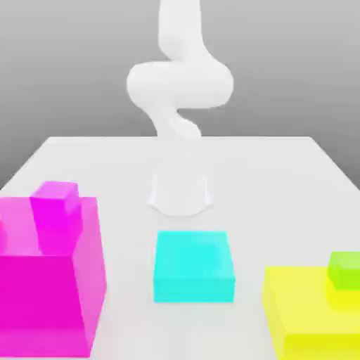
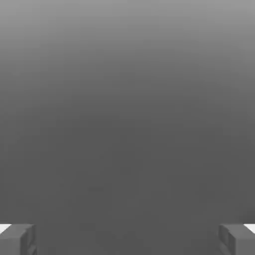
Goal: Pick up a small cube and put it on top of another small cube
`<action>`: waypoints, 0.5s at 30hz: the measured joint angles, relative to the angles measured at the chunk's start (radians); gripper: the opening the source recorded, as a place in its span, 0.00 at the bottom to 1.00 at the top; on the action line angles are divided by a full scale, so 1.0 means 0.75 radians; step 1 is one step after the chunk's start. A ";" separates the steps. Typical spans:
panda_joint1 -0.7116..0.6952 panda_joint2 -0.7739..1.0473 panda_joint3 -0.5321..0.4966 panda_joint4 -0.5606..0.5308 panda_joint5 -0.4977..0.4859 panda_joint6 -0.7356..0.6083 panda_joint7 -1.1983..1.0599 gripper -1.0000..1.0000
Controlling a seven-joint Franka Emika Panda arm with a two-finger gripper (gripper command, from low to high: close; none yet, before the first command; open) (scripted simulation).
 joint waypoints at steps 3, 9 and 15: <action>-0.057 0.063 -0.006 -0.040 -0.074 0.019 -0.020 0.50; -0.166 0.193 -0.050 -0.117 -0.204 0.046 -0.072 0.50; -0.263 0.321 -0.130 -0.192 -0.307 0.070 -0.143 0.50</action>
